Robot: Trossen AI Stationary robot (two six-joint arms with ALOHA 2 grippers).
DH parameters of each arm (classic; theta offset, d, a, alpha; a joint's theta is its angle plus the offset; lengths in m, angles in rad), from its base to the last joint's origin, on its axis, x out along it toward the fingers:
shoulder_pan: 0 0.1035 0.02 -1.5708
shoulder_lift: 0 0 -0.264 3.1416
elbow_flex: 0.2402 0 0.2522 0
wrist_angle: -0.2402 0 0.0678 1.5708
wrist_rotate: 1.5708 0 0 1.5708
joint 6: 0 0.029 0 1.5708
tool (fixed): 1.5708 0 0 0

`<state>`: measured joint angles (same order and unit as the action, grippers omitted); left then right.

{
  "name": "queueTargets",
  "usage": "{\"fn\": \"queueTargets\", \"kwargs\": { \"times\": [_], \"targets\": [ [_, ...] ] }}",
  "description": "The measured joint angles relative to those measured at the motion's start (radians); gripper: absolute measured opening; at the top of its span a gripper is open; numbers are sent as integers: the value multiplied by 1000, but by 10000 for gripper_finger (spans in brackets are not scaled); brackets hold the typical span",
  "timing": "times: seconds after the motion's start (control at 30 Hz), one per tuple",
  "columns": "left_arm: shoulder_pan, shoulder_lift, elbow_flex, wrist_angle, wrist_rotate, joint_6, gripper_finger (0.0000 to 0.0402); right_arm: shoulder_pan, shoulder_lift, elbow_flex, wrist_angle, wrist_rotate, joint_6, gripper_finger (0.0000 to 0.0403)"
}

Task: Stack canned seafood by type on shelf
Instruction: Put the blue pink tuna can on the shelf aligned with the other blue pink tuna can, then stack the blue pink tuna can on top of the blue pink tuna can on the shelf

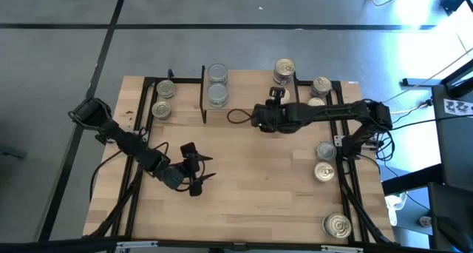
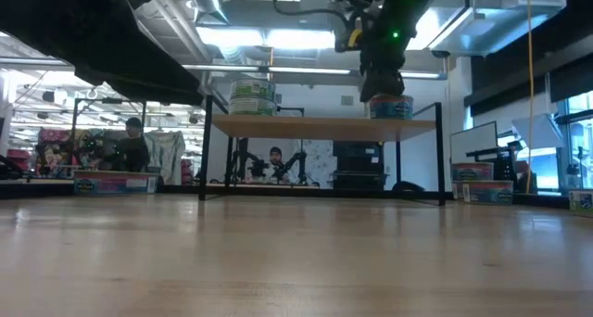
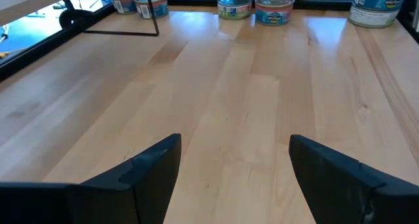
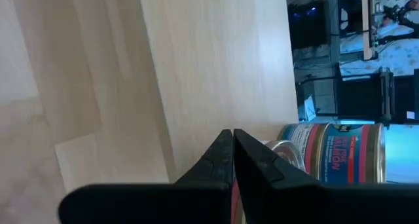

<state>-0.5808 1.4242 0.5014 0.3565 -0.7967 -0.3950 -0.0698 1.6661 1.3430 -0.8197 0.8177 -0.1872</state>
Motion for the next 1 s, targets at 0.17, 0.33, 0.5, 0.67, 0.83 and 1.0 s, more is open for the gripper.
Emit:
{"fn": "queueTargets", "kwargs": {
  "times": [0.17,0.33,0.5,0.67,0.83,1.0],
  "targets": [
    [0,0,0,0,0,-3,280,-12,0,0,-48,31,-1,14],
    [0,0,0,0,0,-9,280,-12,0,0,-126,56,4,14],
    [0,0,0,0,0,-16,280,-7,0,0,-149,88,7,14],
    [0,0,1,0,0,-17,280,108,-6,68,-257,38,114,14],
    [-1,1,1,0,1,-18,280,272,-11,201,-498,-236,405,14],
    [-1,1,1,0,1,-24,280,423,-10,214,-623,-549,652,14]
  ]
}}
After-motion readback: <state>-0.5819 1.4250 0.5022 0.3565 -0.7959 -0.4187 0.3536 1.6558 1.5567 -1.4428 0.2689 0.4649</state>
